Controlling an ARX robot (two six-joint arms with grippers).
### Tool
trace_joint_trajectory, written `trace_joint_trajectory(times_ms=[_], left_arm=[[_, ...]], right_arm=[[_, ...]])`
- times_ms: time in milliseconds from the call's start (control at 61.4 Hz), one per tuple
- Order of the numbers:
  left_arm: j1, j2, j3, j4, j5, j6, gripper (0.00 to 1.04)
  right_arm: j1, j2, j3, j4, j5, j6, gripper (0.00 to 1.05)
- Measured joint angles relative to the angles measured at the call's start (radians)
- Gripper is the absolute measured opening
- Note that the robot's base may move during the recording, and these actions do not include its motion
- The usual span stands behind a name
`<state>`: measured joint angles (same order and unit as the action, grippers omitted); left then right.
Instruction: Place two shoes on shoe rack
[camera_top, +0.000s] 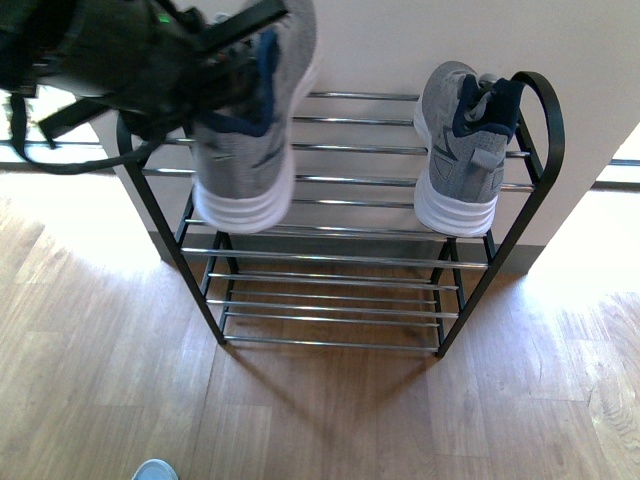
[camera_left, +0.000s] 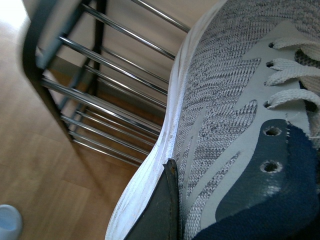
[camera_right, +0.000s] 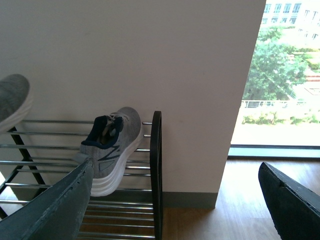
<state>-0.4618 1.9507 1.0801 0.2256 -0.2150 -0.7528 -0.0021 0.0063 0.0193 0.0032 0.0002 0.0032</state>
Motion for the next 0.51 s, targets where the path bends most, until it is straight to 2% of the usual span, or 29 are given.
trace_joint_trajectory(times_ms=[277,505], left_arm=[[-0.03,0.243,0.33,-0.138,0.088,-0.051,0.02],[-0.013,0.313,0.409,-0.185,0.111,-0.063,0.02]], right_arm=[[0.0,0.0,0.0,0.0,0.0,0.0,0.96],[0.0,0.0,0.0,0.0,0.0,0.0,0.96]])
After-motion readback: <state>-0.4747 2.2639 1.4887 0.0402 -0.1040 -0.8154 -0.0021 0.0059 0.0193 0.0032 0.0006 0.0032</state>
